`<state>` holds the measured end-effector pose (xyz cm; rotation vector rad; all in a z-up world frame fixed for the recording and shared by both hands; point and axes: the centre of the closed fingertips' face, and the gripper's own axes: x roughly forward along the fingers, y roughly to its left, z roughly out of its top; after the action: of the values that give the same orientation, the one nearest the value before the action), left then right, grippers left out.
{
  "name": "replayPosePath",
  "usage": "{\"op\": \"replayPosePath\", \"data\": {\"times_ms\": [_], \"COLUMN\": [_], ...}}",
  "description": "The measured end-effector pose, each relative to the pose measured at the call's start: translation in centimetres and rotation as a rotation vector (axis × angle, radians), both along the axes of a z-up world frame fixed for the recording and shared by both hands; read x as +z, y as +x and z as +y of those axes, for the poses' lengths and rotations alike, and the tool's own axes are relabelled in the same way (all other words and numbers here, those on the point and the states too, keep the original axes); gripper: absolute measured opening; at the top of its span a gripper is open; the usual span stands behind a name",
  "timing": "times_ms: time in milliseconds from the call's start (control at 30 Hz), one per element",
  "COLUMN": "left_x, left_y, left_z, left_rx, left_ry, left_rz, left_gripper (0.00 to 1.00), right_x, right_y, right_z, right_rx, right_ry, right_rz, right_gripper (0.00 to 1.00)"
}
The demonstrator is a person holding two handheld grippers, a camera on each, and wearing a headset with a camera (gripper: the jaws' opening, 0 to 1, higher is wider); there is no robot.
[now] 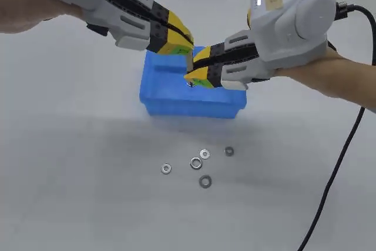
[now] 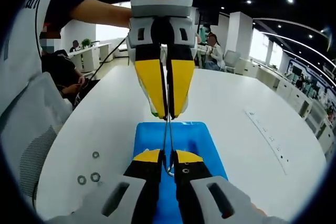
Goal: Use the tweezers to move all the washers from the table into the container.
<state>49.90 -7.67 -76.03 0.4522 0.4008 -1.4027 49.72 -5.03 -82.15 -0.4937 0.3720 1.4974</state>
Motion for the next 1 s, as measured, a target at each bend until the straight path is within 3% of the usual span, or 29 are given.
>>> {"op": "replayPosePath", "data": {"times_ms": [200,467,1000], "left_x": [-1.4,-2.5,-2.3], "left_y": [0.6,0.1,0.1], "left_z": [0.0,0.0,-0.1], "left_rx": [0.007,-0.01,-0.012], "left_ry": [0.01,0.031,0.023], "left_rz": [0.018,0.029,0.03], "left_gripper": [0.06,0.06,0.06], "right_x": [-1.5,-2.5,-2.3], "right_y": [0.6,0.1,-0.1], "right_z": [-0.1,-0.3,-0.7], "right_rx": [-0.003,0.008,0.007], "right_ry": [-0.012,-0.028,-0.029], "right_rz": [0.019,0.025,0.026], "right_gripper": [0.1,0.1,0.12]}}
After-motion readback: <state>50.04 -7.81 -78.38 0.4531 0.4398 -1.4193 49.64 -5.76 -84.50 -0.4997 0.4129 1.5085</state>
